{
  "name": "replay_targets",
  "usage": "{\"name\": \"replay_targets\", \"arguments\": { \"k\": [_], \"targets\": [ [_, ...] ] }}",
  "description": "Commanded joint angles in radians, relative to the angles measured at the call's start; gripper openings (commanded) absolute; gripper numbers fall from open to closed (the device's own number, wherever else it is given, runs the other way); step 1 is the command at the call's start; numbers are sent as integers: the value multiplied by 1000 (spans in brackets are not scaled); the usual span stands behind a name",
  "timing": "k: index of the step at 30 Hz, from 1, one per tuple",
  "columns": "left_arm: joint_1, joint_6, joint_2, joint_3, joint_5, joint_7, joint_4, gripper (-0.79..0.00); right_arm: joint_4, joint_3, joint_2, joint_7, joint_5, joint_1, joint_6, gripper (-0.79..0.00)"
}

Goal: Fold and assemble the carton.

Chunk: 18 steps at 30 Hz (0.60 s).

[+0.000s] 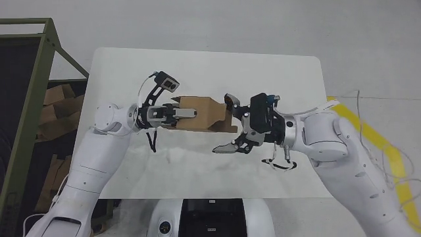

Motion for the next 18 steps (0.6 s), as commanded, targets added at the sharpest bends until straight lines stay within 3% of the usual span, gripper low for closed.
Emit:
{"name": "replay_targets", "arguments": {
  "k": [1, 9, 18],
  "targets": [
    [6, -28, 0, -1, 29, 15, -10, -785, -10, 31, 4, -28, -7, -26, 26, 0],
    [27, -94, 2, -10, 58, 35, -38, -785, -42, 133, 10, -157, -5, -136, 178, 0],
    [42, -153, 5, -11, 147, 63, -61, -785, -107, 141, 10, -139, -16, -171, 263, 0]
  ]
}}
